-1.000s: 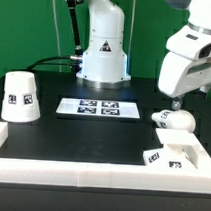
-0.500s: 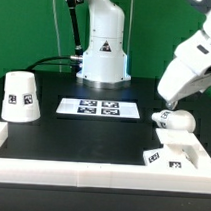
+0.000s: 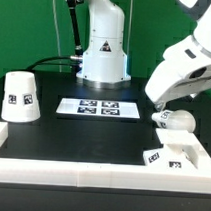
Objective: Assemble lamp
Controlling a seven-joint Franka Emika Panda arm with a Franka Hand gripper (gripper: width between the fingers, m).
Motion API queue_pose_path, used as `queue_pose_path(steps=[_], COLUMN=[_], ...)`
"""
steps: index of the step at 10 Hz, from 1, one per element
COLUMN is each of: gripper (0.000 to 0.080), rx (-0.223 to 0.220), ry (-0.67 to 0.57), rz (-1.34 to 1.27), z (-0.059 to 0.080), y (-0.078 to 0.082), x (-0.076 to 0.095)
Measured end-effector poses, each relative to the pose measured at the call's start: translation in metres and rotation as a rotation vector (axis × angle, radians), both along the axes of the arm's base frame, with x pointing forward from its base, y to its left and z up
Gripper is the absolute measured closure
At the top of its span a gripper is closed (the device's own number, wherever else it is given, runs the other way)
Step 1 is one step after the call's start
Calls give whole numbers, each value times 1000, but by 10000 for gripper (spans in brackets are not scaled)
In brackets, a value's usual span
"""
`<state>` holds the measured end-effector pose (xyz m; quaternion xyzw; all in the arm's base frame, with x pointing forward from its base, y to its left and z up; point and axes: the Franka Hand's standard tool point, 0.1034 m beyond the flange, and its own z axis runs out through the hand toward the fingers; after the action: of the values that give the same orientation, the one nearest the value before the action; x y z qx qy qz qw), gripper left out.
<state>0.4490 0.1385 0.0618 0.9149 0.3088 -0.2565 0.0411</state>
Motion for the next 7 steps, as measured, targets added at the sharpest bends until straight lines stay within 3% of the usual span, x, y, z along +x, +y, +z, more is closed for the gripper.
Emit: queue_pose_path(steps=[1, 5, 7], gripper=[100, 100, 100], rx=[-3, -114, -121], ry=[7, 254, 274], rz=[0, 5, -3], z=[0, -8, -13], y=[0, 0, 3], x=[-1, -12, -1])
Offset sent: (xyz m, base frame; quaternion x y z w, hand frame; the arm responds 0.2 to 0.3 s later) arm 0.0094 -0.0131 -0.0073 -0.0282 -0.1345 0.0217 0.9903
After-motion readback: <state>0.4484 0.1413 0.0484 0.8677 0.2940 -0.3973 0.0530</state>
